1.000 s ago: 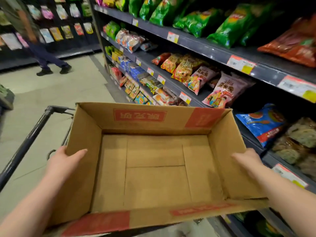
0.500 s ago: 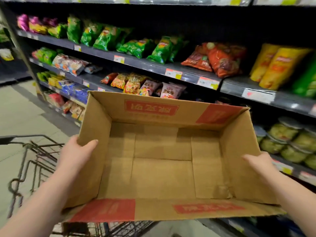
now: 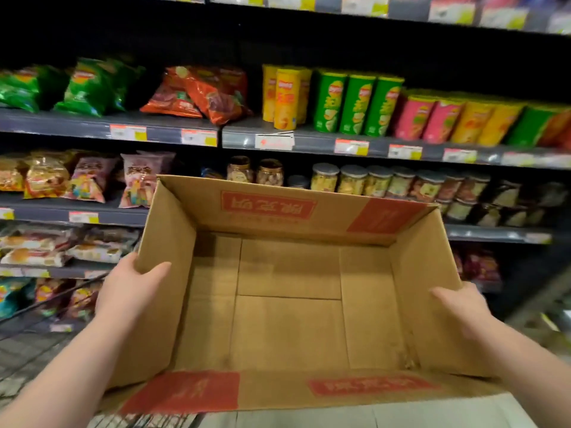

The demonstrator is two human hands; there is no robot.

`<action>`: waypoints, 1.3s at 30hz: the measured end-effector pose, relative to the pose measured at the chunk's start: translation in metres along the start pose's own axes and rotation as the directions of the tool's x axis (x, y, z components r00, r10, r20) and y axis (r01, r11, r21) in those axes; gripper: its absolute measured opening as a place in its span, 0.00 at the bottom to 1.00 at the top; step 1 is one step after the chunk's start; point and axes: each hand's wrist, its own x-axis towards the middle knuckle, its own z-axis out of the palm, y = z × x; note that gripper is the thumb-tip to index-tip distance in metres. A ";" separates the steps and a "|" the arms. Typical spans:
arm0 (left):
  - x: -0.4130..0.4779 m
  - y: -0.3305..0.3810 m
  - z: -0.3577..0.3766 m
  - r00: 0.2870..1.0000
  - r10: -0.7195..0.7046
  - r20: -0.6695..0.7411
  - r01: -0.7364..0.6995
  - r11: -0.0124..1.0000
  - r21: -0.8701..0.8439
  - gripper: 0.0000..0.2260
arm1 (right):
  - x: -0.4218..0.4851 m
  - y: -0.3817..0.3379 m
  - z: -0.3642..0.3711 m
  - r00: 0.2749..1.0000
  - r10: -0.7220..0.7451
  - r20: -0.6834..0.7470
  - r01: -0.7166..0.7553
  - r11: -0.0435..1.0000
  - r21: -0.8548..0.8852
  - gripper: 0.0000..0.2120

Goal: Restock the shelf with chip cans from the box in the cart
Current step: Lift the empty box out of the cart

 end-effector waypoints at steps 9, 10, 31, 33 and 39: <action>-0.093 0.088 0.126 0.939 0.150 0.311 -0.161 0.987 0.007 0.26 | 0.009 0.168 -0.143 0.941 0.292 -0.169 -0.271 0.953 0.137 0.27; -0.107 0.097 0.141 0.925 0.163 0.342 -0.178 0.984 0.013 0.26 | 0.010 0.191 -0.160 0.927 0.325 -0.187 -0.297 0.941 0.161 0.25; -0.394 0.257 0.395 0.585 0.432 0.686 -0.570 0.821 -0.031 0.24 | -0.058 0.484 -0.397 0.565 0.734 -0.377 -0.553 0.676 0.487 0.17; -0.408 0.273 0.422 0.542 0.446 0.713 -0.594 0.803 -0.050 0.25 | -0.058 0.503 -0.403 0.521 0.772 -0.365 -0.571 0.632 0.523 0.23; -0.446 0.326 0.520 0.387 0.445 0.807 -0.657 0.748 -0.098 0.23 | -0.035 0.535 -0.432 0.378 0.845 -0.379 -0.601 0.535 0.594 0.25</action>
